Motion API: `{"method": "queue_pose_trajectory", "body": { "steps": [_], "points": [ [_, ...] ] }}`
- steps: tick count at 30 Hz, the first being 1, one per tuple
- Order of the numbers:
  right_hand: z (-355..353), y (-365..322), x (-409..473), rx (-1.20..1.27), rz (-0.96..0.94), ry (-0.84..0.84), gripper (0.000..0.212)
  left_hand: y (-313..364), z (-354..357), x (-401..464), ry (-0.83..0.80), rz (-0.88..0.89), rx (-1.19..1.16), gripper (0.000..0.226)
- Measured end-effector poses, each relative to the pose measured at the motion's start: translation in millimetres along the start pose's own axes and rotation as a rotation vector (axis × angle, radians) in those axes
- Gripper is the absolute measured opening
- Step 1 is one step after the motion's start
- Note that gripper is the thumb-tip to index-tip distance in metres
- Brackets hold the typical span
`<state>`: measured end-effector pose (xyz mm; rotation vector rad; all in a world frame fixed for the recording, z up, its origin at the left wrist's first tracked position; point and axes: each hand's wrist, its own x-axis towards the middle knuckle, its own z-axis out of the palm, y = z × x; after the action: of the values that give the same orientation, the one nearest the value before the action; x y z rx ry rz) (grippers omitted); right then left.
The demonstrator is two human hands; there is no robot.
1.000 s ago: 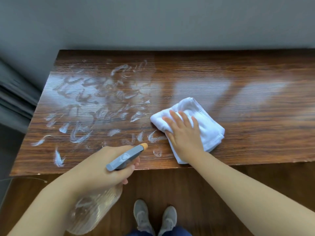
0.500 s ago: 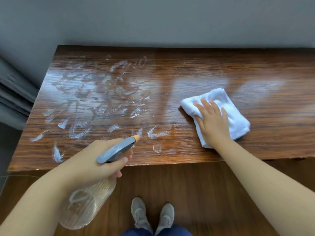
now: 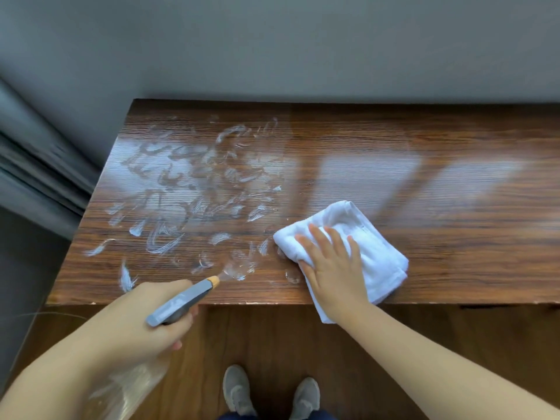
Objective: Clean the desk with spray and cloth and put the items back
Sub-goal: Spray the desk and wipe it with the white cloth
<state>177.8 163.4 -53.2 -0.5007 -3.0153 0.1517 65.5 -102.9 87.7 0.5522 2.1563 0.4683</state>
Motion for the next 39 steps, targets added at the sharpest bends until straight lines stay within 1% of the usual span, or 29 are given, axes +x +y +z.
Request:
{"method": "queue_pose_trajectory", "body": {
  "steps": [3,6,7,10,14,17,19,21,24,26,29,32,35,37,39],
  "points": [
    [-0.1,-6.6,37.1,0.015,-0.006,-0.050,0.047,-10.5,-8.3,2.6,-0.027,-0.012,-0.014,0.008],
    [-2.0,0.8,86.0,0.039,0.079,-0.094,0.061,-19.6,-19.2,9.9,-0.057,0.022,-0.030,0.012],
    [-2.7,3.9,99.1,0.037,0.116,-0.085,0.060,-21.8,-22.8,13.0,-0.077,0.045,-0.035,0.013],
    [-1.7,10.8,120.0,0.017,0.197,-0.062,0.047,-26.1,-34.2,19.9,-0.111,0.116,-0.039,0.013],
    [-2.0,7.8,100.5,0.034,0.236,-0.034,0.061,-35.8,-51.3,27.3,-0.101,0.202,-0.065,0.015],
    [-1.5,-3.2,67.8,0.021,0.276,-0.012,0.051,-43.9,-65.5,30.3,-0.108,0.255,-0.038,0.015],
    [1.8,-17.0,44.7,-0.004,0.313,0.029,0.045,-48.1,-75.3,30.3,-0.115,0.279,-0.043,0.022],
    [6.3,-35.6,25.2,-0.029,0.339,0.052,0.046,-52.1,-82.2,29.9,-0.120,0.296,-0.042,0.027],
    [11.0,-66.0,12.5,-0.048,0.308,0.046,0.047,-56.4,-88.8,30.9,-0.111,0.311,-0.050,0.020],
    [14.2,-83.9,16.4,-0.052,0.250,0.005,0.047,-57.5,-90.9,32.5,-0.106,0.307,-0.069,0.022],
    [16.0,-97.0,40.5,-0.044,0.168,-0.035,0.046,-57.4,-90.2,34.6,-0.102,0.301,-0.085,0.026],
    [15.8,-95.3,78.8,-0.026,0.127,-0.056,0.048,-59.0,-87.6,40.9,-0.091,0.281,-0.100,0.027],
    [14.3,-81.3,117.0,-0.026,0.139,-0.077,0.050,-58.8,-84.3,45.4,-0.082,0.272,-0.109,0.026],
    [12.7,-61.6,138.5,-0.039,0.193,-0.082,0.047,-56.5,-82.2,46.7,-0.072,0.275,-0.107,0.020],
    [10.5,-38.7,148.9,-0.042,0.272,-0.072,0.046,-53.8,-80.9,47.9,-0.062,0.277,-0.128,0.019]
  ]
}}
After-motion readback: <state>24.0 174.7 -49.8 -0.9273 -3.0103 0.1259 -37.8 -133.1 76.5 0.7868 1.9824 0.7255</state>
